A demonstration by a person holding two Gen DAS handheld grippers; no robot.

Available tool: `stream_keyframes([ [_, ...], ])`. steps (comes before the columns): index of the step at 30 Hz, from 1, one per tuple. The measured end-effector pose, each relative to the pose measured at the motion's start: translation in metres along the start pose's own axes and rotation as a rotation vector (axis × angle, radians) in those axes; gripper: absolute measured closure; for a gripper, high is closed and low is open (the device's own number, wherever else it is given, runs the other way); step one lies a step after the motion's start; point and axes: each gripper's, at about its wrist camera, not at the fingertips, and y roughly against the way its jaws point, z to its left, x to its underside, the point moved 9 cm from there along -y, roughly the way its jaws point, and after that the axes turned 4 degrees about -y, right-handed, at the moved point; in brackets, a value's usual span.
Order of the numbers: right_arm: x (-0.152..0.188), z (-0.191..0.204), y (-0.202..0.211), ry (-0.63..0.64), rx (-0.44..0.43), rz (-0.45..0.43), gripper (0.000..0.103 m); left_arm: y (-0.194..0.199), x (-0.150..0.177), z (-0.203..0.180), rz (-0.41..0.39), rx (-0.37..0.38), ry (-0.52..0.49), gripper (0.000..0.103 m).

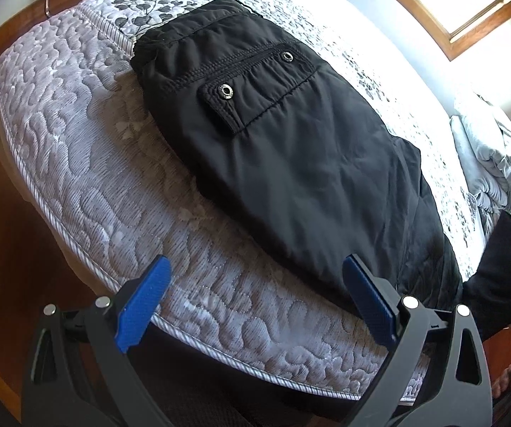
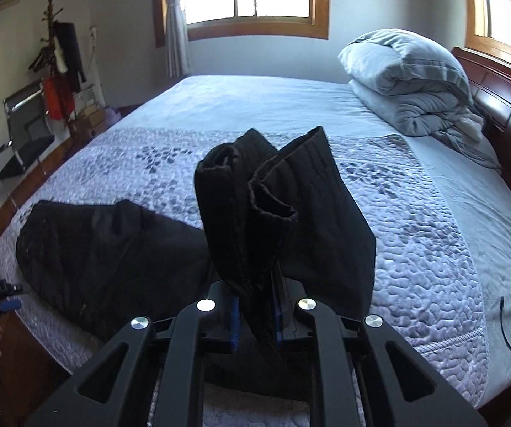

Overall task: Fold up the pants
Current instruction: 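Lay the leg hems onto the pants and open the right tool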

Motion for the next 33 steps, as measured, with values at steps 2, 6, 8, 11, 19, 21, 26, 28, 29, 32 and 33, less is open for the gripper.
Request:
stream_keyframes([
  [2,0.008,0.012,-0.008,0.04,0.001,0.022,0.089,0.0,0.001,0.002,0.0,-0.001,0.004,0.006],
  [6,0.023,0.037,-0.022,0.1,-0.008,0.062,0.089,0.0,0.001,0.004,0.001,0.0,0.011,0.006],
  [8,0.032,0.051,-0.029,0.146,-0.008,0.08,0.089,0.0,0.002,0.004,0.001,0.001,0.012,0.006],
  [11,0.045,0.069,-0.036,0.228,0.002,0.098,0.089,0.0,0.003,0.005,0.002,0.003,0.012,0.006],
  [19,0.067,0.095,-0.047,0.36,0.03,0.106,0.089,-0.004,0.009,0.016,0.011,-0.006,0.042,0.006],
  [21,0.069,0.098,-0.051,0.368,0.031,0.11,0.089,-0.004,0.011,0.018,0.015,-0.006,0.045,0.006],
  [26,0.079,0.106,-0.06,0.399,0.022,0.131,0.089,-0.007,0.014,0.015,0.022,-0.006,0.04,0.006],
  [28,0.084,0.109,-0.066,0.399,0.018,0.144,0.089,-0.011,0.017,0.012,0.027,-0.008,0.038,0.006],
  [29,0.086,0.11,-0.068,0.393,0.013,0.148,0.089,-0.013,0.018,0.01,0.032,-0.008,0.037,0.006],
  [32,0.092,0.113,-0.074,0.388,-0.002,0.162,0.089,-0.018,0.019,0.008,0.045,-0.006,0.034,0.006],
  [33,0.095,0.116,-0.076,0.402,-0.001,0.163,0.089,-0.02,0.021,0.007,0.047,-0.007,0.034,0.006],
])
